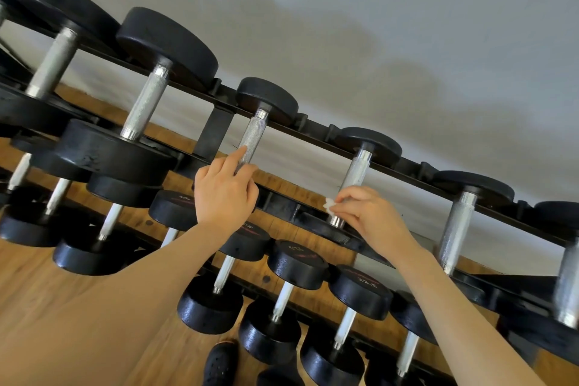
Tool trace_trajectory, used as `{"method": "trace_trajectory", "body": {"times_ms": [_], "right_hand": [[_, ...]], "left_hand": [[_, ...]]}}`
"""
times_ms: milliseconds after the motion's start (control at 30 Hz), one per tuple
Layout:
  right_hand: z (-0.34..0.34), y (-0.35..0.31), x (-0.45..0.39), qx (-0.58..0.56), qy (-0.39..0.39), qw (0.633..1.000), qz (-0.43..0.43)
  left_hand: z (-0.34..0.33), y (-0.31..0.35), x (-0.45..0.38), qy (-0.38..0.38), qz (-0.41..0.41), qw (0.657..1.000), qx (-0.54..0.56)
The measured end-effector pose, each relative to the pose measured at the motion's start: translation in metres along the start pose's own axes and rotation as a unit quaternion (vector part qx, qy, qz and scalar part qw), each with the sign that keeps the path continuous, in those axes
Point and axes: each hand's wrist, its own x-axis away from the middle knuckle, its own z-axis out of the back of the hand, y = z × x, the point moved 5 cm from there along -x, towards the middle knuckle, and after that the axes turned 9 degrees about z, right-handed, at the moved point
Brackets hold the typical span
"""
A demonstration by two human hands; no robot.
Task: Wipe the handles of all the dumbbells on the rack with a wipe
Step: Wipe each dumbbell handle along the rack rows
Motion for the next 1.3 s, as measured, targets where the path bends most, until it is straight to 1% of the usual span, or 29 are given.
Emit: {"method": "trace_trajectory", "body": {"times_ms": [33,100,167,267,300,400,433,500,567,600,633,767,933,1067,1200,1300], "right_hand": [[0.005,0.002,-0.004,0.015,0.015,1.000,-0.007],[0.012,0.003,-0.009,0.008,0.048,0.999,-0.025],[0.008,-0.002,-0.009,0.006,0.030,0.999,-0.012],[0.000,-0.007,-0.006,-0.003,-0.025,1.000,0.008],[0.001,-0.006,-0.007,0.001,-0.022,1.000,0.006],[0.008,-0.001,-0.013,0.025,0.019,0.999,-0.010],[0.009,-0.002,-0.014,0.030,0.019,0.999,-0.011],[0.002,-0.005,-0.014,0.042,-0.019,0.999,0.007],[-0.007,-0.010,-0.012,0.043,-0.087,0.995,0.024],[-0.009,-0.010,-0.012,0.046,-0.108,0.993,0.029],[-0.009,-0.010,-0.014,0.051,-0.114,0.992,0.034],[0.001,-0.002,-0.017,0.066,-0.053,0.996,0.013],[-0.006,-0.008,-0.015,0.043,-0.092,0.995,0.021],[0.003,0.000,-0.017,0.030,-0.043,0.999,-0.001],[-0.007,-0.006,-0.010,-0.001,-0.068,0.997,0.021],[-0.006,0.003,-0.009,-0.011,-0.059,0.998,-0.003]], "left_hand": [[0.000,0.000,0.000,0.002,0.000,1.000,-0.001],[0.000,0.000,0.000,0.004,-0.002,1.000,-0.002],[0.001,0.000,0.000,0.007,-0.004,1.000,-0.002],[0.002,0.001,0.000,0.010,-0.005,1.000,-0.003],[0.001,0.001,0.000,0.009,-0.004,1.000,-0.003],[0.002,0.000,0.000,0.003,-0.001,1.000,-0.004],[0.002,0.000,0.000,0.001,0.000,1.000,-0.005],[0.002,0.001,0.000,0.000,-0.001,1.000,-0.007],[0.002,0.002,0.000,0.001,0.000,1.000,-0.008],[0.002,0.002,0.000,0.002,0.000,1.000,-0.007],[0.002,0.002,0.000,0.004,-0.001,1.000,-0.007],[0.002,0.002,-0.001,0.002,0.003,1.000,-0.009],[0.002,0.001,0.000,0.006,0.001,1.000,-0.015],[0.002,0.001,0.000,-0.001,0.004,1.000,-0.013],[0.003,0.002,-0.001,0.001,0.008,1.000,-0.011],[0.001,0.001,0.000,-0.005,0.010,1.000,-0.011]]}}
